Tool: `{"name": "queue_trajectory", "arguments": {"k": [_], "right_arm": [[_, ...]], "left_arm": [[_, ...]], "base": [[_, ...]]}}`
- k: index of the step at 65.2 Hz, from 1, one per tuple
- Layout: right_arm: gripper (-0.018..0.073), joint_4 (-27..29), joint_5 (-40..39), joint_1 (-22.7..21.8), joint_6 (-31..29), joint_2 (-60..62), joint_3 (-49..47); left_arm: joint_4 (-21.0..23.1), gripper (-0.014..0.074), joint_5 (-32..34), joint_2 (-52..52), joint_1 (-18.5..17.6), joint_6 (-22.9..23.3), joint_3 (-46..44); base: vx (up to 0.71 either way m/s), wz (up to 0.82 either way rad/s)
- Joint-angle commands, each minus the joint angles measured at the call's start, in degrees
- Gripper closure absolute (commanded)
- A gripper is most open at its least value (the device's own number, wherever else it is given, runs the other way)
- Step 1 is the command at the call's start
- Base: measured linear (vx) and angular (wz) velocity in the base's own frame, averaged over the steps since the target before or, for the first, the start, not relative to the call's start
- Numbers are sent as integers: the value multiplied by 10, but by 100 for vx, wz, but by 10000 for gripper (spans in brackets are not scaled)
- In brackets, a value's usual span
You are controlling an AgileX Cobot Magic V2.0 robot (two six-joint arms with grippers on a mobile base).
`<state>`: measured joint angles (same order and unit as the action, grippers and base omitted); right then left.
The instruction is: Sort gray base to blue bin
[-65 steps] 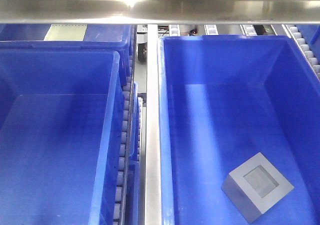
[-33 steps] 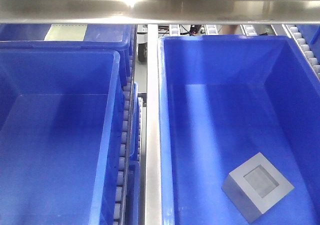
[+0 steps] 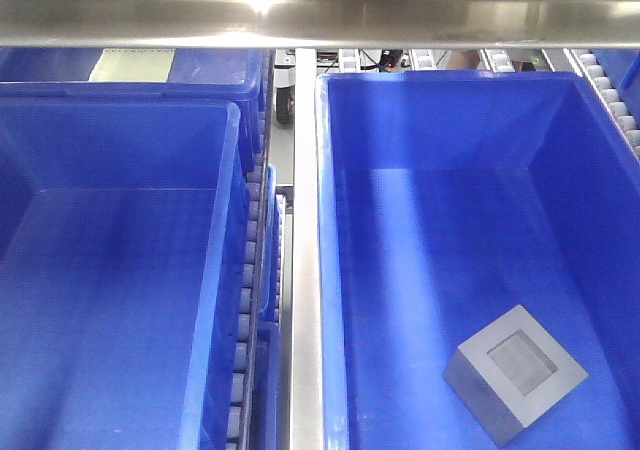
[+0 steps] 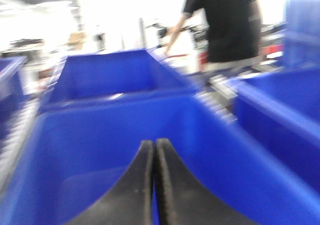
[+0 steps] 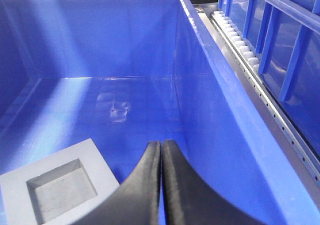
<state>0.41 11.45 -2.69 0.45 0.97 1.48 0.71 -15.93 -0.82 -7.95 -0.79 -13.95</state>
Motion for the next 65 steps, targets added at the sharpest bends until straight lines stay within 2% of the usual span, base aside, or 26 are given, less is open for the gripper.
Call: {"name": "queue_trajectory", "arguments": {"k": [1,8,19,41,65], "right_arm": [[564,-4,-30,0,-5,0,2],[564,-4,-30,0,-5,0,2],[564,-4,-30,0,-5,0,2],[564,-4,-30,0,-5,0,2],[564,-4,-30,0,-5,0,2]], "left_arm": [[-3,603,78,-7,37,0,19],[-3,603,118,-7,70,0,58],[-2,603,159,-7,93,0,120],[-2,603,88,-7,97,0,143],[-2,603,84,-7,97,0,142]], "base": [[0,0],[0,0],[0,0],[0,0],[0,0]]}}
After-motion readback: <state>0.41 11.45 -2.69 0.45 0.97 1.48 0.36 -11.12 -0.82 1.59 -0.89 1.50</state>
